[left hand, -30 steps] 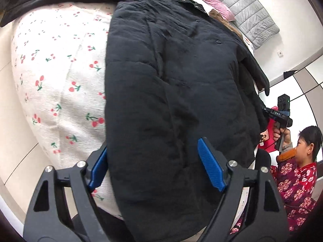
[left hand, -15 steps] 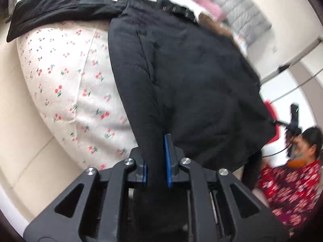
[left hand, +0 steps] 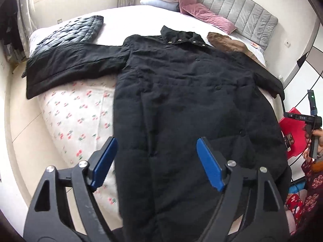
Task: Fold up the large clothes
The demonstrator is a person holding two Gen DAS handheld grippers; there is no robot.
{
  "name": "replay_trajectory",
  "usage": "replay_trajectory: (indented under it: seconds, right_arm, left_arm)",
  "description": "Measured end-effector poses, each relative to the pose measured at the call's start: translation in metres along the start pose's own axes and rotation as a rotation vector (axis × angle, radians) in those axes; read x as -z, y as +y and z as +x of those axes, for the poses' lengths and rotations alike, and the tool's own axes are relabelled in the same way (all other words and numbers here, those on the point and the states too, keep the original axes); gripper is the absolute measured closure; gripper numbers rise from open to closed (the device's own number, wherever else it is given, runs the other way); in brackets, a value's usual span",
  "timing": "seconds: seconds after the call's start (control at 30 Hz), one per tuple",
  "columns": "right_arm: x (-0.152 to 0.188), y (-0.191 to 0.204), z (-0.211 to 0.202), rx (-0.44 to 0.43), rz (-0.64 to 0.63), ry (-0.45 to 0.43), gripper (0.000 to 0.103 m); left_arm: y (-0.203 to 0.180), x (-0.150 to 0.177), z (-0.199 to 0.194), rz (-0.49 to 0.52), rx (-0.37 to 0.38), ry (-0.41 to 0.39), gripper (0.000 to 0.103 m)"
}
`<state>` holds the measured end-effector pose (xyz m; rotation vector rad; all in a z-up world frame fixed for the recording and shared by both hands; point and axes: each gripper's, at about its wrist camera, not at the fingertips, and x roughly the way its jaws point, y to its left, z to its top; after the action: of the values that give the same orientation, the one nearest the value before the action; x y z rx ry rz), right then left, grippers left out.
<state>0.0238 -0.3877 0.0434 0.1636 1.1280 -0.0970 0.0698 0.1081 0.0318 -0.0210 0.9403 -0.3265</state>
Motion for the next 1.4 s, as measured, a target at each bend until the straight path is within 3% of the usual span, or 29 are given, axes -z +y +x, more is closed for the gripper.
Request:
replay_trajectory:
  seconds: [0.2, 0.23, 0.3, 0.33, 0.37, 0.47, 0.57, 0.7, 0.9, 1.03, 1.23, 1.4]
  right_arm:
    - [-0.054, 0.064, 0.073, -0.014, -0.109, -0.126, 0.031]
    - [-0.053, 0.062, 0.090, 0.000, -0.111, -0.155, 0.031]
    - [-0.044, 0.048, 0.125, 0.030, -0.096, -0.134, 0.030]
    - [-0.034, 0.034, 0.135, -0.011, -0.085, -0.136, 0.030]
    - [-0.024, 0.022, 0.131, -0.050, -0.076, -0.199, 0.030]
    - [-0.003, -0.008, 0.115, -0.168, -0.058, -0.213, 0.030]
    - [0.016, -0.015, 0.106, -0.099, -0.148, -0.191, 0.030]
    - [0.013, -0.014, 0.081, -0.052, -0.087, -0.101, 0.030]
    - [-0.016, 0.023, 0.043, -0.022, -0.005, -0.112, 0.025]
    - [-0.035, 0.054, 0.039, -0.042, -0.033, -0.131, 0.021]
    - [-0.053, 0.106, 0.070, -0.080, -0.103, -0.087, 0.019]
    - [-0.060, 0.129, 0.103, -0.119, -0.117, -0.074, 0.019]
  left_arm:
    - [-0.036, -0.029, 0.087, 0.113, 0.036, -0.096, 0.020]
    - [-0.033, -0.026, 0.105, 0.112, 0.023, -0.073, 0.020]
    - [-0.020, -0.010, 0.138, 0.075, 0.007, 0.071, 0.020]
    - [-0.014, -0.002, 0.141, 0.066, 0.038, 0.089, 0.020]
    - [-0.012, 0.003, 0.132, 0.083, 0.062, 0.061, 0.020]
    - [-0.012, 0.021, 0.109, 0.183, 0.082, 0.105, 0.020]
    - [-0.015, 0.042, 0.093, 0.310, 0.055, 0.128, 0.016]
    - [-0.010, 0.041, 0.070, 0.288, 0.063, 0.153, 0.016]
    - [0.024, 0.024, 0.052, 0.133, -0.002, 0.065, 0.016]
    - [0.079, 0.009, 0.057, -0.107, -0.060, 0.032, 0.014]
    - [0.163, 0.000, 0.076, -0.422, -0.059, -0.021, 0.014]
    - [0.224, -0.003, 0.088, -0.615, -0.101, -0.153, 0.014]
